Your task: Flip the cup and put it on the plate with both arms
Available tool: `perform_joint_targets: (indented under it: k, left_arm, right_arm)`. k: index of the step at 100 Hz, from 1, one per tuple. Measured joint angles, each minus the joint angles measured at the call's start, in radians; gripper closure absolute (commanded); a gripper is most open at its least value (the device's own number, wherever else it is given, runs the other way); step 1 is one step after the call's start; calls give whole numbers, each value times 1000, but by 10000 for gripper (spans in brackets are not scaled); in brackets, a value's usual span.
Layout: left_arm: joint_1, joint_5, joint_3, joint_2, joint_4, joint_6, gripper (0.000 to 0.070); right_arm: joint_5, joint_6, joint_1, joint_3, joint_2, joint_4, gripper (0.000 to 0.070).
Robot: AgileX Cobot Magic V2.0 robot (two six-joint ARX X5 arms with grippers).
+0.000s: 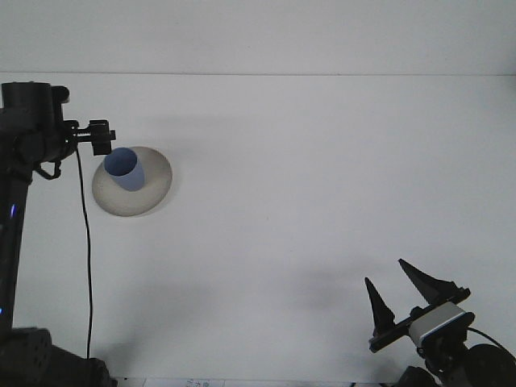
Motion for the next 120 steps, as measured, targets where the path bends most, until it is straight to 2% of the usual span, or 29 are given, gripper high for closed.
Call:
perform_joint_targets:
  k: [20,37,45,55,72,85,88,91,95,96,98,102,120]
  left_arm:
    - [-46,0,-135,-299,105,-14,190]
    - [-120,6,-502,-581,271,-42,197]
    - [-175,53,-697,-714,336,-63,197]
    - [-250,113,-922,-878,402,-119,197]
    - [-323,114,-1206,-1103,463,-218,197]
    - [-342,114,-1298,-1196,464,-271,218]
    - [-342,114,-1303,-1209,463,-277,274]
    - [-342,114,-1303,-1219,464,-283,382]
    - [-342,114,-1302,-1231,472,-286,567]
    - [-342,114,-1302,-1235,473,-287,613]
    - [-342,114,-1300,-1242,473,-288,700]
    - [-342,114,-1299,-1251,473,-291,681]
    - [-342,114,-1297,-1254,470,-306,685]
  right_arm:
    - [64,-18,0,0,0,7,221]
    - [118,-22,0,0,0,8,221]
    - [155,-22,0,0,0,8,221]
    - [176,-21,0,0,0,8,221]
    - [182,-21,0,0,0,5,221]
    - [182,-21,0,0,0,5,224]
    - [181,-21,0,0,0,4,252]
    - [181,-21,0,0,0,4,340]
    - [180,-20,0,0,0,4,508]
    - [180,-19,0,0,0,4,589]
    - [180,-18,0,0,0,4,700]
    - [180,-16,0,0,0,2,688]
    - [179,-10,0,0,0,-10,693]
